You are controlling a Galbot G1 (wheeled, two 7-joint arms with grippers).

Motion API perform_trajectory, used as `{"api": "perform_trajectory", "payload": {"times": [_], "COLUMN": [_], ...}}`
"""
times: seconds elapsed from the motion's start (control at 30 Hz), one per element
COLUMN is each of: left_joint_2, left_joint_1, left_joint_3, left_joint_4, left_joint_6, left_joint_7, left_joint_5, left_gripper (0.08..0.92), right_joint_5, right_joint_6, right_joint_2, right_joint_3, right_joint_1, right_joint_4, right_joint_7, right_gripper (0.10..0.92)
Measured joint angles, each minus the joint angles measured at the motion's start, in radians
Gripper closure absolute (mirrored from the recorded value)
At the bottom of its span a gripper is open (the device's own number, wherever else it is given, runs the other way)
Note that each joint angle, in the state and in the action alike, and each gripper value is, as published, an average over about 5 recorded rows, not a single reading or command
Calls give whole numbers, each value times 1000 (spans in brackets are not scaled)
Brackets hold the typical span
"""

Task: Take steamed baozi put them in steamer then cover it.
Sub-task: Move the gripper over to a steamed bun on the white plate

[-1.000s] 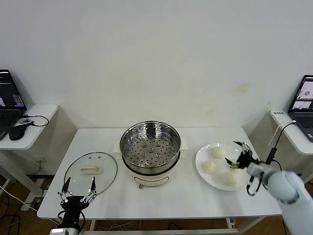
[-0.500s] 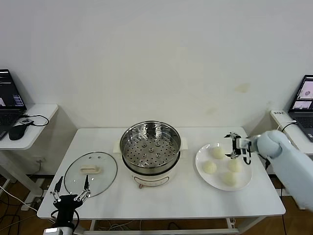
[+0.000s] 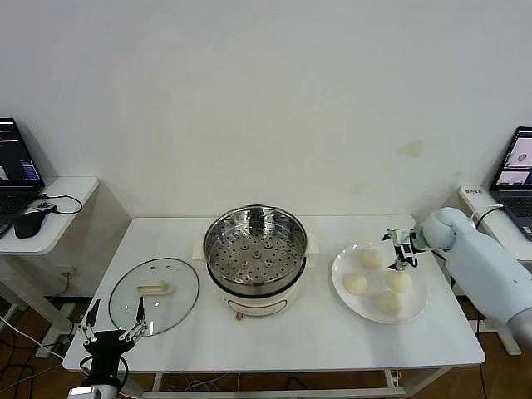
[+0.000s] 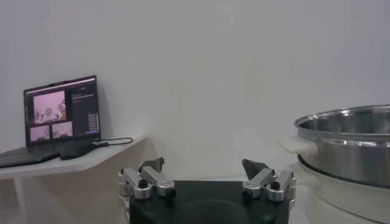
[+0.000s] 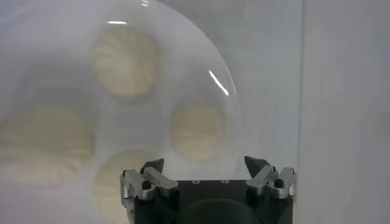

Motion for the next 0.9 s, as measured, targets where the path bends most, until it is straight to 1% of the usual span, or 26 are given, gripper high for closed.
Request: {"api": "perform_trajectory", "payload": {"times": [0.3, 0.43, 0.9], "left_joint_2": [6, 6, 6], "left_joint_1": [-1, -5, -11], "left_joint_3": [-8, -5, -2], "left_joint_4": [3, 6, 12], "left_joint_6": [-7, -7, -7], "left_joint_7": [3, 6, 7], "left_joint_5": [0, 1, 2], "left_gripper": [177, 177, 177], "right_joint_5": [-10, -14, -23], "right_joint_6": [2, -2, -19], "right_joint_2": [65, 79, 105], "right_joint_3": [-17, -21, -27], "right_joint_1": [20, 21, 27], "right_joint_4": [-79, -96, -138], "right_joint_7": [4, 4, 3], "right_gripper": [206, 226, 364]}}
